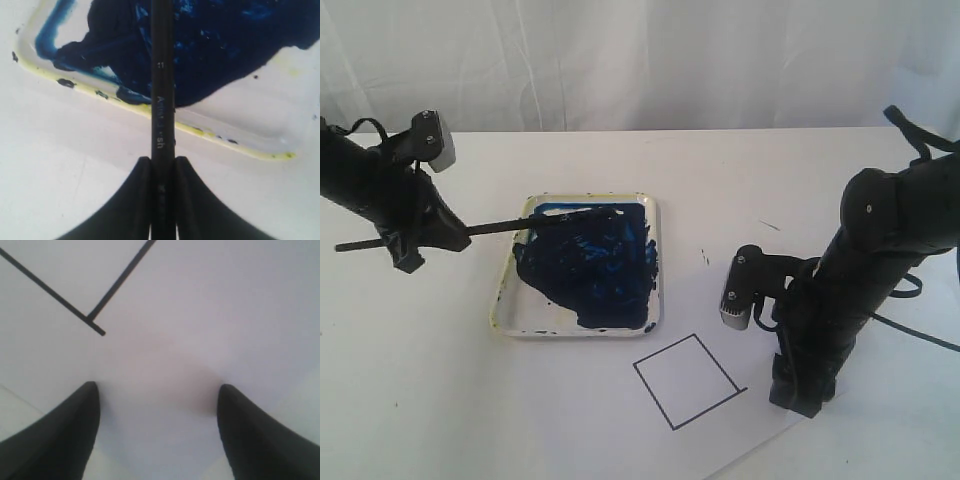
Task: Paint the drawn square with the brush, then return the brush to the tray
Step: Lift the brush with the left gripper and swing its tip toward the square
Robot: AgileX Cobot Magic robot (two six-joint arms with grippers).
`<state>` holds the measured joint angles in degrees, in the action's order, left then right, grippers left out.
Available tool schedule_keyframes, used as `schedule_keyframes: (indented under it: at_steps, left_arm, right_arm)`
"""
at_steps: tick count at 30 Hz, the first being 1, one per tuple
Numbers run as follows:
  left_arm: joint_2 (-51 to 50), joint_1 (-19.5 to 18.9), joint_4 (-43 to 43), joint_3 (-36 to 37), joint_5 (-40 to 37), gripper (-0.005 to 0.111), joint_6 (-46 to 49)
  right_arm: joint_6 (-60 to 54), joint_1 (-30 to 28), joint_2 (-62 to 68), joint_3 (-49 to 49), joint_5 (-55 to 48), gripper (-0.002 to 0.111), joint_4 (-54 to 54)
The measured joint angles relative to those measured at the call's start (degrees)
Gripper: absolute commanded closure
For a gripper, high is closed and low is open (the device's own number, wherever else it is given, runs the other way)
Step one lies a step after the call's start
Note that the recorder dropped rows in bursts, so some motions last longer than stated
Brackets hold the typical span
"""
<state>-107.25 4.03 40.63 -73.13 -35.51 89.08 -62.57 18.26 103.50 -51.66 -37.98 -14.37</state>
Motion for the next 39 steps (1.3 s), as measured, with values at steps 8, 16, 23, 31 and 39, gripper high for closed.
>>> schedule_keyframes:
  at_steps: [8, 16, 23, 31, 39]
  left_arm:
    - [9.7, 0.9, -16.4, 0.0, -10.6, 0.107, -16.4]
    - [16.7, 11.3, -29.8, 0.0, -15.3, 0.107, -32.1]
    - [17.9, 19.2, -32.3, 0.0, -20.6, 0.107, -37.9]
    - [17.9, 26.2, -32.8, 0.0, -19.0, 0.107, -43.0]
    - [17.9, 32.9, -38.3, 0.0, -17.9, 0.107, -50.3]
  right_arm:
    - [0.0, 0.0, 0.0, 0.0, 0.0, 0.045, 0.0]
    - [0.0, 0.0, 0.0, 0.0, 0.0, 0.045, 0.0]
    - [0.0, 0.0, 0.0, 0.0, 0.0, 0.045, 0.0]
    - [0.0, 0.0, 0.0, 0.0, 0.0, 0.045, 0.0]
    - [0.0, 0.0, 0.0, 0.0, 0.0, 0.045, -0.1]
